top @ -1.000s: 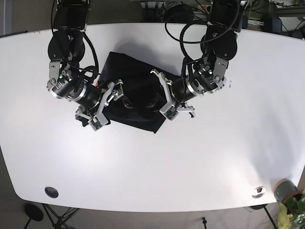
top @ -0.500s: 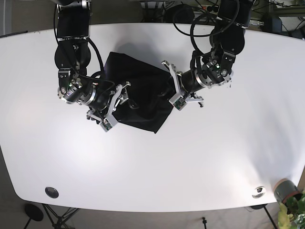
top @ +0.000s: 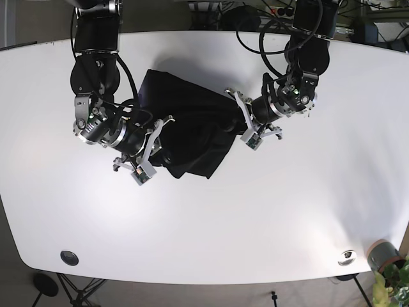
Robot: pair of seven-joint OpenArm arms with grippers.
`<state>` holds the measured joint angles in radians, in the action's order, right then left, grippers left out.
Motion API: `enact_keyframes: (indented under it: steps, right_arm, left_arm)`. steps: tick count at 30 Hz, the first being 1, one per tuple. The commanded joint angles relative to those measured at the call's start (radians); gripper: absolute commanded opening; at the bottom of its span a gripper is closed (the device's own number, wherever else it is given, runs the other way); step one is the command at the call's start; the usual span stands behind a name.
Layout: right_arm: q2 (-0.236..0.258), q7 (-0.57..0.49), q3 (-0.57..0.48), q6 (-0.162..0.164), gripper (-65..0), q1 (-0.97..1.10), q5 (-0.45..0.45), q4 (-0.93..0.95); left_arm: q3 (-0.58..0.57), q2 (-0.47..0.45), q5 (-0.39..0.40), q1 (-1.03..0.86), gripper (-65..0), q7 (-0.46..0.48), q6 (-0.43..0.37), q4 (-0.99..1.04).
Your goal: Fold the T-shirt properly
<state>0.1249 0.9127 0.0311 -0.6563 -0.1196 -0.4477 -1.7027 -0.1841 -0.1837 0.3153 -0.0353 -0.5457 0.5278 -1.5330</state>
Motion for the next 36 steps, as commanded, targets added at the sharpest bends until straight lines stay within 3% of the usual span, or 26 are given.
enact_keyframes:
  steps: [1, 13, 17, 25, 29, 32, 36]
  right_arm:
    - [0.002, -0.030, 0.002, -0.004, -58.8, -0.032, -0.021, -0.046]
    - [-0.026, -0.028, 0.000, -0.004, -58.8, -0.111, -0.020, -0.010]
    - [-0.054, -0.028, 0.000, -0.007, -58.7, -0.145, -0.016, 0.069]
    - [-0.098, -0.039, 0.000, -0.010, -58.7, -0.239, -0.012, 0.284]
    - [-0.113, -0.105, -0.009, -0.010, -58.5, -0.269, -0.012, 0.382]
    - [-0.121, -0.159, -0.036, -0.006, -53.3, -0.288, -0.010, 0.470]
    - [-0.121, -0.252, -0.084, -0.003, -39.3, -0.308, -0.010, 0.594]
  left_arm:
    - [0.008, -0.003, 0.014, 0.013, -56.8, 0.023, 0.005, -0.039]
    - [0.111, -0.001, 0.014, -0.005, -56.8, 0.008, 0.005, -0.205]
    - [0.153, -0.001, 0.014, -0.002, -56.8, -0.049, 0.005, -0.208]
    - [0.203, -0.004, 0.014, -0.010, -56.8, -0.052, 0.007, -0.205]
    - [0.237, -0.004, 0.011, -0.022, -56.8, -0.052, 0.007, -0.199]
    - [0.248, -0.004, 0.011, -0.030, -56.8, -0.052, 0.007, -0.197]
    - [0.245, -0.030, 0.014, -0.036, -56.8, -0.052, 0.007, -0.177]
